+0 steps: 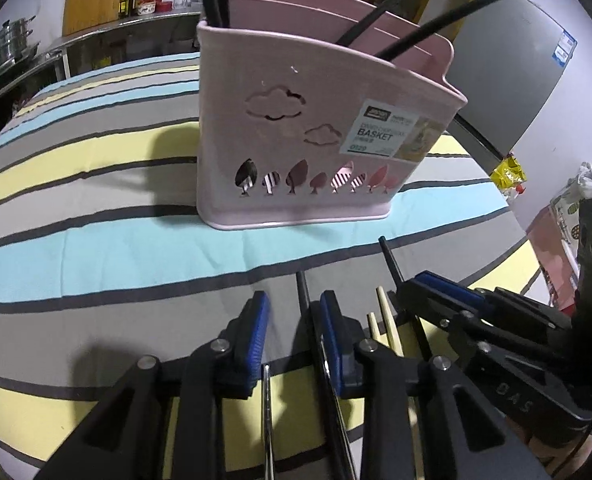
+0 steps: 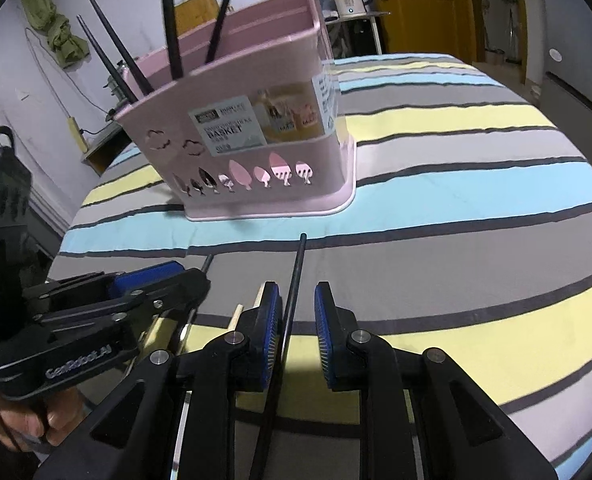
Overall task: Organize utensils
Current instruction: 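Close the left tool on a chopstick on the cloth while the right tool grasps another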
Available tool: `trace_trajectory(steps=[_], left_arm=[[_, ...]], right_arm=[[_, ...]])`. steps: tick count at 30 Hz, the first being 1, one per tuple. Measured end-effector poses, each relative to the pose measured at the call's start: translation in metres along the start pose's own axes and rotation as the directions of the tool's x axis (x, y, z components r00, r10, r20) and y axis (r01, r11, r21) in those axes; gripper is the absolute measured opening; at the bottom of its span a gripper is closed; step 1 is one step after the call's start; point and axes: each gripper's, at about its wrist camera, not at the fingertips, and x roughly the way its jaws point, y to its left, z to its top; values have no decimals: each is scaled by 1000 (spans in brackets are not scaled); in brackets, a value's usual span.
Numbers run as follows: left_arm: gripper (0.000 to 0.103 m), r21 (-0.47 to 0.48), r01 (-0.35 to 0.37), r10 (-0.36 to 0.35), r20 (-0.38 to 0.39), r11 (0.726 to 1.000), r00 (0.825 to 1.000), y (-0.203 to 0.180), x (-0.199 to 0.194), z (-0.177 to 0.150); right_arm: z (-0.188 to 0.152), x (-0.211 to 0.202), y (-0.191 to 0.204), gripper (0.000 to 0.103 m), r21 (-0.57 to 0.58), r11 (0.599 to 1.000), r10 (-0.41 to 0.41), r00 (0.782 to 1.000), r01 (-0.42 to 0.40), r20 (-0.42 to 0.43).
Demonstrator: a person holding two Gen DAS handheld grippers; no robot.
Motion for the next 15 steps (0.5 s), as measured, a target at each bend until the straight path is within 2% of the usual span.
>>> trace_trajectory(steps=[8,10,12,15], left_arm=[[26,86,-89,89,9,992,996,-17,2,-2],[25,98,-107,106,8,989,994,-20,3,-3],[21,104,-123,122,11,987,992,-23,5,-4],[12,117,-146,145,17,982,989,-27,6,-2]], right_arm=[[7,5,9,16,-44,998,-54,998,54,-14],[7,7,12,13,-62,995,-79,997,78,-16],[8,8,14,8,-71,993,-95,995,93,-17],[8,8,13,7,-75,993,-96,995,95,-14]])
